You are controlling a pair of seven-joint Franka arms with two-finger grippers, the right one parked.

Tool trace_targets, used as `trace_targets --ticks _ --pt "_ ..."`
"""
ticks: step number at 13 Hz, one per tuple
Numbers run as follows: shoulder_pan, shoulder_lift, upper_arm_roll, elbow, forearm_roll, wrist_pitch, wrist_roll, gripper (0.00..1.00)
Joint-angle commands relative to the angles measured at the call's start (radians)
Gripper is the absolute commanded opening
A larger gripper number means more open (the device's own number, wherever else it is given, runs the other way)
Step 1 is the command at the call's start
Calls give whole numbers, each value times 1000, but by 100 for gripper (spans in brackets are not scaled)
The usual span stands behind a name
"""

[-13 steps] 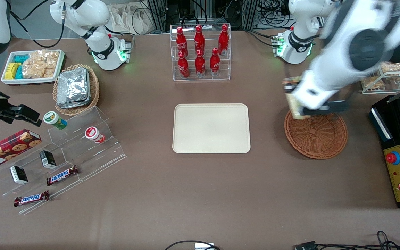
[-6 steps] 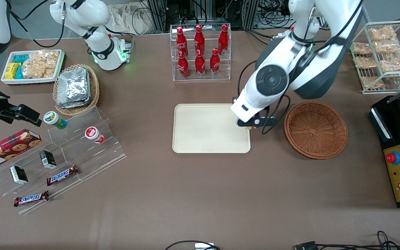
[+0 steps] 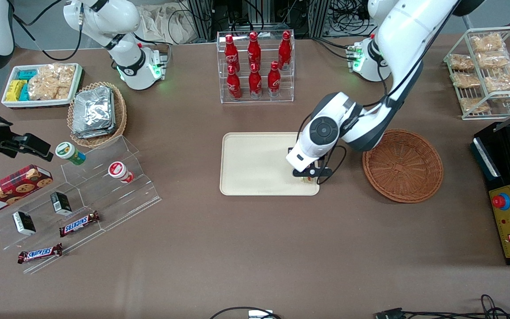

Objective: Place sandwich from basket to tray
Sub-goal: 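Lower the sandwich onto the tray and open the left gripper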

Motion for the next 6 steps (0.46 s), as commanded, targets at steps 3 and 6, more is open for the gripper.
trace_targets --ticks 3,6 --pt "-7 70 -10 13 103 60 -68 4" --pt "-7 66 -11 15 101 53 -81 100"
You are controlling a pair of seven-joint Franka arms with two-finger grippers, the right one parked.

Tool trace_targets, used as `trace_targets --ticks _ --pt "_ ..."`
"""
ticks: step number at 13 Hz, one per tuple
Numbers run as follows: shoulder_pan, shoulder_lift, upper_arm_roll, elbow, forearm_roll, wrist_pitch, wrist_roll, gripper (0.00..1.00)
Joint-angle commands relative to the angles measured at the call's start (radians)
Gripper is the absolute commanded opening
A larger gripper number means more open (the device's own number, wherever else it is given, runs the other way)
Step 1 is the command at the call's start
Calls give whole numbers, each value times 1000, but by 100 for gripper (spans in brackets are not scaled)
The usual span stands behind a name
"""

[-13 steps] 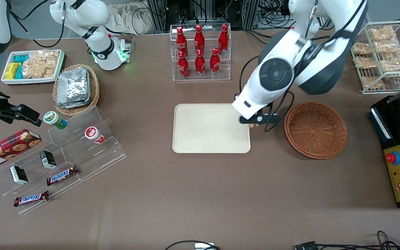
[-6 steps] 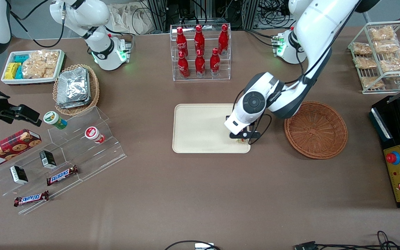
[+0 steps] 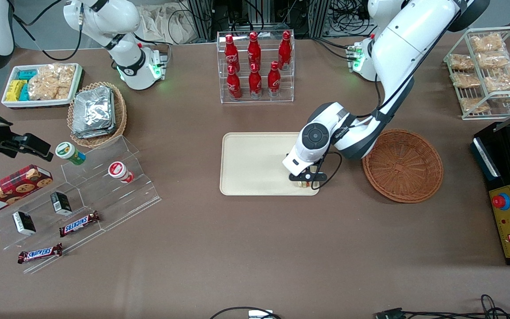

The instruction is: Place sandwich from basket to tray

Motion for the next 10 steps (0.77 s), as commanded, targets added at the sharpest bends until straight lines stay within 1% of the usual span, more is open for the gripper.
trace_targets --ticks 1,3,5,8,9,10 --pt "-3 -3 -4 10 23 -10 -39 100" --pt "4 -46 -5 21 12 -83 -42 100" --pt "13 -136 -7 22 -25 -148 -57 100" --pt "43 -320 -1 36 -130 -304 -36 100" --pt "50 -380 10 38 -138 -347 2 100" --pt "62 -441 44 38 -158 -392 68 100"
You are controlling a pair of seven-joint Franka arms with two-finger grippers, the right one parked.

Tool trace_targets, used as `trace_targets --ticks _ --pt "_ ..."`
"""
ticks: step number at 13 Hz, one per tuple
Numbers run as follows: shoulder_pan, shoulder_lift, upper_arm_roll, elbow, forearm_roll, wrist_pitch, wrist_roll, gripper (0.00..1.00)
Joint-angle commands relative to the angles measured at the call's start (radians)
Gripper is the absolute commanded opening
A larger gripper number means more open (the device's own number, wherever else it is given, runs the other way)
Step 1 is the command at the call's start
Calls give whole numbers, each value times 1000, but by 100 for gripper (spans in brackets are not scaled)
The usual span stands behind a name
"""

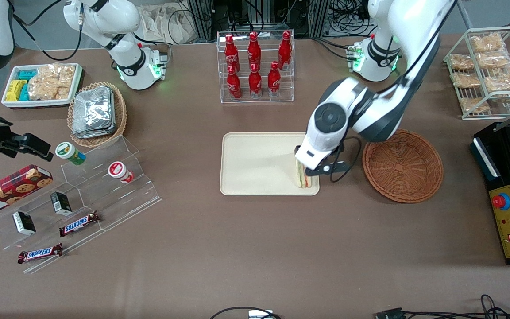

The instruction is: Place sandwich from basket to tray

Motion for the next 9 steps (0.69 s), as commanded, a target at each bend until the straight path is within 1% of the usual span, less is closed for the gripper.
trace_targets --ticks 1,3,4,6,7,9 --pt "11 -211 102 -36 -92 -99 153 100" --pt "-10 -315 259 -50 -122 -153 359 100" --pt "-25 -346 360 -47 -146 -185 451 100" --pt "-73 -374 553 -35 -155 -236 606 100" --pt "-84 -374 610 -12 -154 -253 645 100" --pt "-82 -367 626 35 -148 -289 647 100"
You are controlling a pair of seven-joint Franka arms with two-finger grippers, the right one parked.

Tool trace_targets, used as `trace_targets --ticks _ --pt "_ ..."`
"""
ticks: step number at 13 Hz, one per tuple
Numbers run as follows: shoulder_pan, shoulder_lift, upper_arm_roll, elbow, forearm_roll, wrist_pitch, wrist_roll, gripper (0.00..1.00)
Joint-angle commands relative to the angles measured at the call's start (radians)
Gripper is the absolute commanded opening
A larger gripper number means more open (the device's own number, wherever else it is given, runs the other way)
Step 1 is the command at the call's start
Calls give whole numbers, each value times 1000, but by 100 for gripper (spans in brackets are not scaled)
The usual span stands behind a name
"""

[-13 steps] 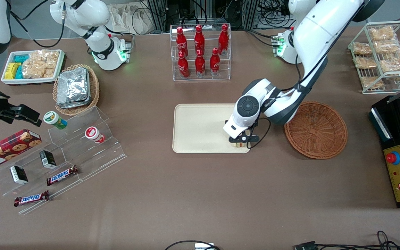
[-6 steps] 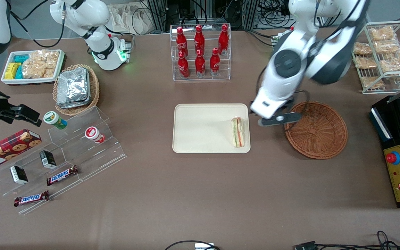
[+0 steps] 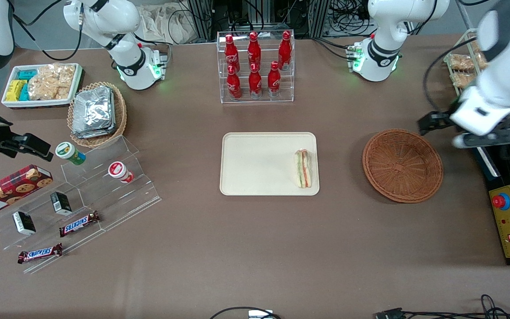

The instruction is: Place sandwich from basket to tray

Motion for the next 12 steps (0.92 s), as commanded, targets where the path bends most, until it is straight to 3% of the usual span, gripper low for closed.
trace_targets --ticks 1,6,12 --pt "-30 9 13 66 -9 -59 -12 100" --pt "-29 88 11 240 -18 -163 -11 100" --pt "-27 122 14 274 -4 -153 -19 100"
